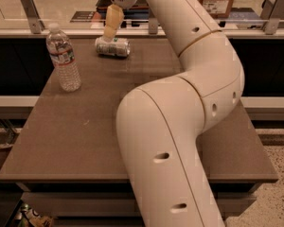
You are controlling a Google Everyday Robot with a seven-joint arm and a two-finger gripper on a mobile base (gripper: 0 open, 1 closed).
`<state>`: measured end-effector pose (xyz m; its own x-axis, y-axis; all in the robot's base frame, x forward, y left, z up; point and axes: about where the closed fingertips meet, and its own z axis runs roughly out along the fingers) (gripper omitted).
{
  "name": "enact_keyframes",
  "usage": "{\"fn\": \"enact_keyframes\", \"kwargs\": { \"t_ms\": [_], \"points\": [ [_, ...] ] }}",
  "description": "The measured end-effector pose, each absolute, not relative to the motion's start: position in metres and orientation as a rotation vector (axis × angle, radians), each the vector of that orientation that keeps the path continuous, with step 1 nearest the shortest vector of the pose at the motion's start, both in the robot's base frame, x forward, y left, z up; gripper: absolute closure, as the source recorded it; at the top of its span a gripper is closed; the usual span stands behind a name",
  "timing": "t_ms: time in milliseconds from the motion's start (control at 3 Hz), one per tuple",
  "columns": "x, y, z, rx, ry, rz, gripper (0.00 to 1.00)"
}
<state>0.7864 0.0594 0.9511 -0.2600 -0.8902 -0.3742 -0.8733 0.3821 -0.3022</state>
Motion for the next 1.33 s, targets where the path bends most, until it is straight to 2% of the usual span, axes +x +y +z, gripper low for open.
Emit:
{"fn": "enact_keyframes", "kwargs": {
  "t_ms": [1333],
  "points": [
    [0.7842, 0.0678, 0.9336, -1.566, 2.223, -0.075, 0.0]
  ]
}}
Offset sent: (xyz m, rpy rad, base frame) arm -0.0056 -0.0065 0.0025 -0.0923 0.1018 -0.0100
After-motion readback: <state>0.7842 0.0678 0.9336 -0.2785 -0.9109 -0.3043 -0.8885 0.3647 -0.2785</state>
